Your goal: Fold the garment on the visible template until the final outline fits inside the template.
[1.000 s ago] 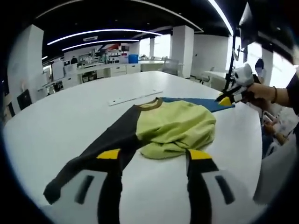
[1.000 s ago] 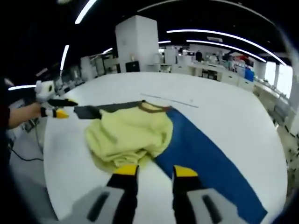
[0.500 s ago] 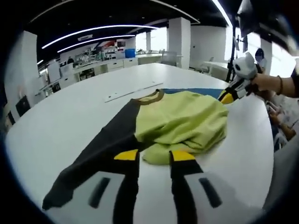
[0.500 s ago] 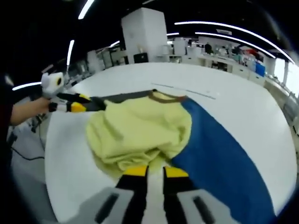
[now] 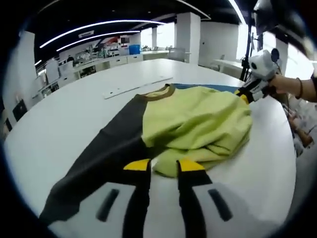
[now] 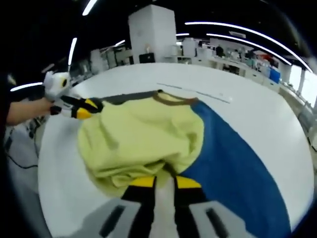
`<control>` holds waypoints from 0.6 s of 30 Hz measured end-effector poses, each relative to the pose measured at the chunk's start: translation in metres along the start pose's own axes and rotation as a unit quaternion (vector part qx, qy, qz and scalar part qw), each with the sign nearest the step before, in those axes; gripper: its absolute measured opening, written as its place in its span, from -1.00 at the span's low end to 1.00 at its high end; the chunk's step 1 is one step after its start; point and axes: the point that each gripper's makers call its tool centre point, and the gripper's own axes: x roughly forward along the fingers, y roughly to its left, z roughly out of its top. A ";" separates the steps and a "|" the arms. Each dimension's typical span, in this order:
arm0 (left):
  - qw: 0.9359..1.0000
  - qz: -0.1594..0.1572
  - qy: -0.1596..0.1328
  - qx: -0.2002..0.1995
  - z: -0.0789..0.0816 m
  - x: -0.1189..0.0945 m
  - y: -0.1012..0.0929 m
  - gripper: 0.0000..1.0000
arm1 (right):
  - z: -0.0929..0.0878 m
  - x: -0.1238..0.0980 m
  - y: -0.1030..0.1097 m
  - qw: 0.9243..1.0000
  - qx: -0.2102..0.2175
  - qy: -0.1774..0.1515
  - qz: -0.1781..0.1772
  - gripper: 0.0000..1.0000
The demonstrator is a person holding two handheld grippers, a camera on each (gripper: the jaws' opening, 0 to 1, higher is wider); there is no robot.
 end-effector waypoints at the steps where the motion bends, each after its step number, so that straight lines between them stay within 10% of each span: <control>1: 1.000 0.000 0.001 0.001 -0.001 0.000 0.000 -0.66 | 0.000 0.001 0.000 1.000 -0.002 -0.001 0.000 -0.82; 18: 1.000 -0.013 0.005 -0.026 -0.007 0.006 -0.005 -0.87 | 0.003 0.005 0.003 1.000 -0.008 -0.008 -0.011 -1.00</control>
